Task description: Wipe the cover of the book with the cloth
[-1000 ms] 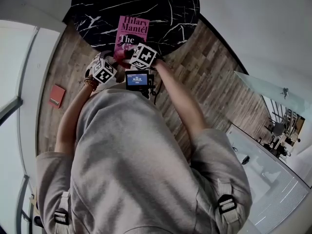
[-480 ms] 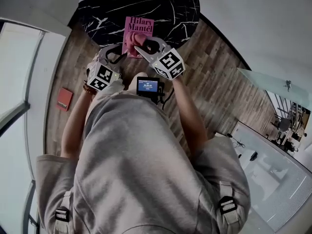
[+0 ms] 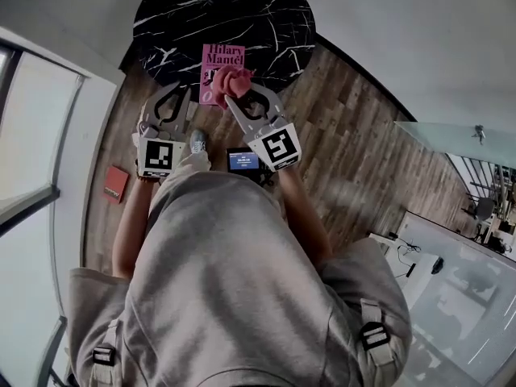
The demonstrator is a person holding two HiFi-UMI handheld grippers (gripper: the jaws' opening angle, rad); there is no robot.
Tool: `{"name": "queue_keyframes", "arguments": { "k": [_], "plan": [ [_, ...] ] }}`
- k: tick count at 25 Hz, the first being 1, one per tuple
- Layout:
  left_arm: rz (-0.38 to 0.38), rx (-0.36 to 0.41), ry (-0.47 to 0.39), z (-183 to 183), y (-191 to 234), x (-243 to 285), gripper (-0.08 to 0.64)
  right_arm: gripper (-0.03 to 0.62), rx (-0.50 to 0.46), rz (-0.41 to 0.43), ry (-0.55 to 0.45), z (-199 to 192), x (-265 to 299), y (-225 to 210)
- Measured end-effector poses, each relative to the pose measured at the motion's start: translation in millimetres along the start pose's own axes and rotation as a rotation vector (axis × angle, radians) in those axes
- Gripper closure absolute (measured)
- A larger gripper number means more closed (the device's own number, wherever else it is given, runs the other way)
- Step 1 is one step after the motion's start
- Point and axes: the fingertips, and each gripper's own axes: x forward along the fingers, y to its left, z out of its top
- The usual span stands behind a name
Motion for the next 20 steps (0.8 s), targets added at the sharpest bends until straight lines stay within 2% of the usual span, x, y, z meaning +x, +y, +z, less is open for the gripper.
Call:
{"name": "queue_keyframes", "arguments": {
  "k": [3, 7, 9, 11, 14, 20],
  "plan": [
    [0.016, -0.009, -0.043, 23, -27, -24, 0.529, 0.479, -0.032, -0.002, -0.014, 12, -28, 24],
    [0.052, -0.037, -0.044, 40, -66, -64, 0.541, 0.479, -0.050, -0.004, -0.046, 21, -73, 60],
    [0.064, -0.064, -0.040, 40, -86, -84, 0.543, 0.480, -0.038, -0.022, -0.059, 21, -98, 73],
    [0.068, -0.051, -0.038, 41, -107, -106, 0.545, 0.480, -0.024, -0.051, -0.074, 20, -123, 85],
    [0.056, -0.031, -0.017, 37, -138, -139, 0.545, 0.480, 0.008, -0.107, -0.079, 16, -154, 106],
    [0.028, -0.060, -0.034, 34, -178, -176, 0.549, 0.480, 0.014, -0.182, -0.071, 5, -203, 133]
  ]
}}
